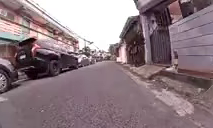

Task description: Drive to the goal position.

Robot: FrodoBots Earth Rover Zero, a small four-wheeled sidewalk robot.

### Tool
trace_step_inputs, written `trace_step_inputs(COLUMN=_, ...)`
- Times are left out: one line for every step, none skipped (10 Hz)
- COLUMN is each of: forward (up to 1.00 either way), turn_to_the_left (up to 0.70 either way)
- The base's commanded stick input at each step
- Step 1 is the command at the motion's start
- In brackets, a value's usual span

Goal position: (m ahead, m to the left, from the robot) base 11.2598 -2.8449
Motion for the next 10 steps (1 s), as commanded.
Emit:
trace_step_inputs(forward=1.0, turn_to_the_left=0.0)
trace_step_inputs(forward=1.0, turn_to_the_left=0.0)
trace_step_inputs(forward=1.0, turn_to_the_left=0.0)
trace_step_inputs(forward=1.0, turn_to_the_left=0.0)
trace_step_inputs(forward=1.0, turn_to_the_left=0.0)
trace_step_inputs(forward=1.0, turn_to_the_left=0.0)
trace_step_inputs(forward=1.0, turn_to_the_left=0.0)
trace_step_inputs(forward=1.0, turn_to_the_left=0.0)
trace_step_inputs(forward=1.0, turn_to_the_left=0.0)
trace_step_inputs(forward=1.0, turn_to_the_left=0.0)
